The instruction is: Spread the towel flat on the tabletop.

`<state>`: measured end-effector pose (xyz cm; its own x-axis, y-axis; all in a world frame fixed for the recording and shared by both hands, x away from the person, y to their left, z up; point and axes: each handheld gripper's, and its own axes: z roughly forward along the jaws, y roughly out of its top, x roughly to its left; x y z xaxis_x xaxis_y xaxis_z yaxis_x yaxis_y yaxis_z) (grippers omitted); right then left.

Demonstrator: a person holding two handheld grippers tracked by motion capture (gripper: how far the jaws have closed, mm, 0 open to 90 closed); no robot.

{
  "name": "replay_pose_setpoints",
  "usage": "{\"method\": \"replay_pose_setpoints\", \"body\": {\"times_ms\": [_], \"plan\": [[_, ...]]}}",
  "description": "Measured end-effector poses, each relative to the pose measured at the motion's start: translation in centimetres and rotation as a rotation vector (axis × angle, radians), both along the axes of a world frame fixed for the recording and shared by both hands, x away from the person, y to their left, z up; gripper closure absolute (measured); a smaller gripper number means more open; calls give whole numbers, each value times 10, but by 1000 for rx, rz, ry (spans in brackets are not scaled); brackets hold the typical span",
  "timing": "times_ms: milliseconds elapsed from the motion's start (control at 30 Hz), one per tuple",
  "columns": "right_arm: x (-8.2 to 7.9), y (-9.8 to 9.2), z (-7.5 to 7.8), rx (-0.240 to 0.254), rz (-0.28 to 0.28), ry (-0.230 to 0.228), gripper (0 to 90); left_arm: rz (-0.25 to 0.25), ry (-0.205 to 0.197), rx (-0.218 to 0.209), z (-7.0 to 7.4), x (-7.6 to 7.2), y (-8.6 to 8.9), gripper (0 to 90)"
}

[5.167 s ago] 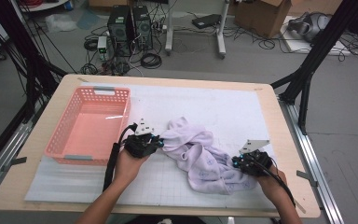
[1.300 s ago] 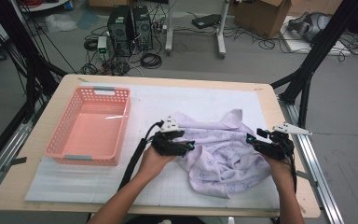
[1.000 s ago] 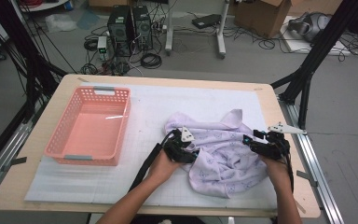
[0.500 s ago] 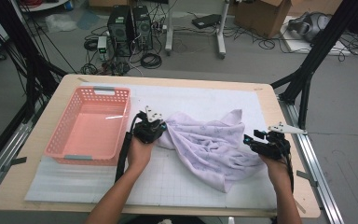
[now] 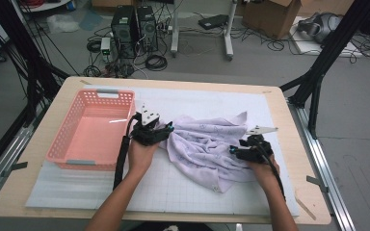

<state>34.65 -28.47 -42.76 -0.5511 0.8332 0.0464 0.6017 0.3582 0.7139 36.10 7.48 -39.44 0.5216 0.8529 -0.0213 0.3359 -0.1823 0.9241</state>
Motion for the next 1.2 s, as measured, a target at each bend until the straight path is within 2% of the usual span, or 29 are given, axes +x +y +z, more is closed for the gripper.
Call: {"method": "replay_pose_setpoints", "body": {"times_ms": [100, 167, 233, 333, 367, 400, 467, 533, 633, 700, 767, 800, 867, 900, 967, 1000, 1033, 1067, 1100, 1133, 1200], "plan": [[10, 22, -11, -80, 26, 23, 484, -55, -10, -9, 5, -7, 1, 429], [13, 25, -10, -59, 28, 34, 596, -76, 0, -13, 5, -10, 2, 426], [16, 25, -9, -52, 54, 42, 791, -88, 5, -28, 4, -12, 5, 426], [21, 26, -7, -82, 73, 37, 845, -117, 26, -38, 0, -16, 6, 427], [23, 25, -6, -104, 50, 14, 850, -126, 33, -43, -2, -17, 6, 429], [26, 21, -5, -135, -7, -32, 852, -137, 39, -44, -4, -18, 5, 429], [33, 10, -5, -88, -109, -65, 853, -159, 61, -46, -9, -19, 1, 430], [37, -8, -2, -28, -258, -136, 853, -188, 84, -39, -14, -21, -4, 430], [37, -25, 4, -2, -437, -224, 841, -238, 108, 2, -22, -26, -17, 436], [37, -35, 6, 82, -468, -191, 796, -257, 114, 22, -25, -29, -23, 454], [34, -39, 8, 95, -453, -181, 710, -267, 122, 31, -28, -31, -27, 454], [32, -40, 9, 90, -438, -185, 684, -275, 132, 51, -30, -31, -28, 454], [23, -41, 14, 112, -391, -193, 614, -262, 149, 75, -33, -33, -30, 444], [17, -43, 18, 134, -344, -202, 585, -249, 150, 83, -34, -34, -29, 435], [8, -44, 22, 153, -275, -186, 529, -235, 158, 60, -35, -36, -27, 434], [2, -43, 24, 145, -234, -181, 520, -239, 177, 47, -36, -36, -26, 430], [-7, -40, 26, 111, -184, -176, 513, -247, 193, 41, -38, -37, -25, 427], [-16, -38, 27, 78, -150, -186, 503, -253, 203, 50, -39, -38, -25, 426], [-23, -36, 28, 67, -135, -197, 500, -260, 213, 67, -40, -40, -26, 424], [-32, -35, 28, 64, -115, -211, 494, -263, 223, 95, -42, -41, -27, 413], [-50, -37, 25, 82, -104, -244, 491, -268, 243, 106, -48, -44, -29, 403]]}}
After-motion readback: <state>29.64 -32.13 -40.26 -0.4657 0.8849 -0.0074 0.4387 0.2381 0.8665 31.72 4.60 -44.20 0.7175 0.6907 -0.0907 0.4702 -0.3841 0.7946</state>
